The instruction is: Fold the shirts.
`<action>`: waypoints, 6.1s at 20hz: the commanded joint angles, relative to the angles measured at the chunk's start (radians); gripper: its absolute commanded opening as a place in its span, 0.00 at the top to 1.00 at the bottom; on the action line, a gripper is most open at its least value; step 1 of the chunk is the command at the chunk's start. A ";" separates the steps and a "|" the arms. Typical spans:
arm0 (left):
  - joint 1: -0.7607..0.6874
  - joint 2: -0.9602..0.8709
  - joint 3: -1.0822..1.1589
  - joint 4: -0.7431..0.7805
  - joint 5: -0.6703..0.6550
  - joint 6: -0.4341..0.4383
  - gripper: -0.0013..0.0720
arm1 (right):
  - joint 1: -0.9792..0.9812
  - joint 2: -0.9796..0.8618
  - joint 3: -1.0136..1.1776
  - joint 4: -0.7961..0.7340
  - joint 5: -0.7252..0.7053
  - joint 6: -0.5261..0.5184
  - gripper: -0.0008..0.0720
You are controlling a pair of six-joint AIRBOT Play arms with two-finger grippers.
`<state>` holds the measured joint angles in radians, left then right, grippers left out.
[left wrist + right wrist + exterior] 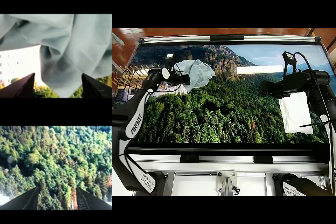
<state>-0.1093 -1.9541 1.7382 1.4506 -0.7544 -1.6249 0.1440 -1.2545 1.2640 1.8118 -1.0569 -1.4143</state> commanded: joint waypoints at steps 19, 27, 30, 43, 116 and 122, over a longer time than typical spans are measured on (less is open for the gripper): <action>-0.301 0.680 0.123 -0.087 0.032 0.247 0.94 | -0.103 0.247 0.084 -0.068 0.061 -0.020 0.19; -0.576 0.763 0.018 -0.087 -0.355 0.077 0.94 | -0.130 0.514 0.088 -0.193 -0.128 -0.062 0.19; -0.726 0.708 -0.169 -0.121 -0.263 -0.041 0.94 | -0.130 0.524 0.087 -0.237 -0.246 -0.064 0.19; -0.463 0.723 -0.264 0.018 -0.636 -0.167 0.09 | -0.130 0.399 -0.033 -0.177 -0.489 -0.215 0.18; -0.207 1.099 -0.264 0.205 -0.876 -0.002 0.94 | -0.060 0.306 0.247 -0.210 0.069 -0.384 0.91; -0.207 1.030 -0.680 0.117 -0.583 -0.076 0.94 | -0.060 -0.126 0.248 0.007 0.239 -0.382 0.91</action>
<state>-0.3168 -0.8871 1.2346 1.6093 -1.4738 -1.6508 0.0845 -1.1931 1.5105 1.6791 -0.8967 -1.7943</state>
